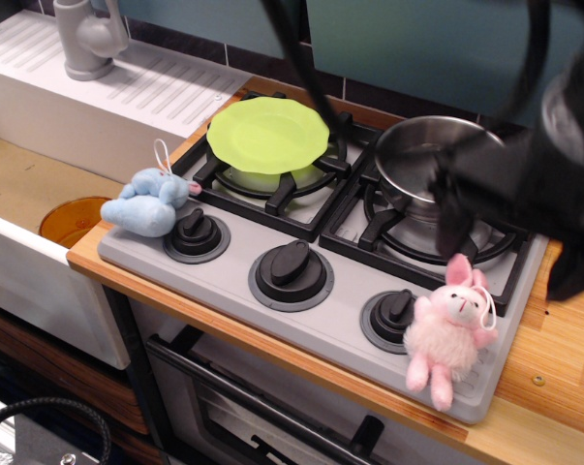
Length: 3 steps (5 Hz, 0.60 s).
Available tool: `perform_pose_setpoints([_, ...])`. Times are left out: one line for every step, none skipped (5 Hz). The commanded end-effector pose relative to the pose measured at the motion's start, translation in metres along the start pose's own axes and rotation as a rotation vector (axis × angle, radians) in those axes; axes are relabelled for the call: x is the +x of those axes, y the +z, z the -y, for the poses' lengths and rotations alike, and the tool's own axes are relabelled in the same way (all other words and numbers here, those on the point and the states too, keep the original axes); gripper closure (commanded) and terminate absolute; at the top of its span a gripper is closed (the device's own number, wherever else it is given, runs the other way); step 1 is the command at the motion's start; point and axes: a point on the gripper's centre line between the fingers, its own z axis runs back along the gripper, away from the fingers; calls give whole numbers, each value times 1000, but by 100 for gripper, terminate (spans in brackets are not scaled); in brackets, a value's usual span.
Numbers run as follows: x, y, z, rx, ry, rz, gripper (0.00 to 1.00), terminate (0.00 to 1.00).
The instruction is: End effector reaching stuffedrabbit
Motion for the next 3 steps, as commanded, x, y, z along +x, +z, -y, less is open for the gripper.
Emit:
perform_pose_setpoints([10, -23, 19, -35, 7, 94, 0, 0])
perform_pose_setpoints([11, -28, 15, -31, -1, 94, 0, 0])
perform_pose_setpoints([7, -37, 13, -28, -2, 110, 0, 0])
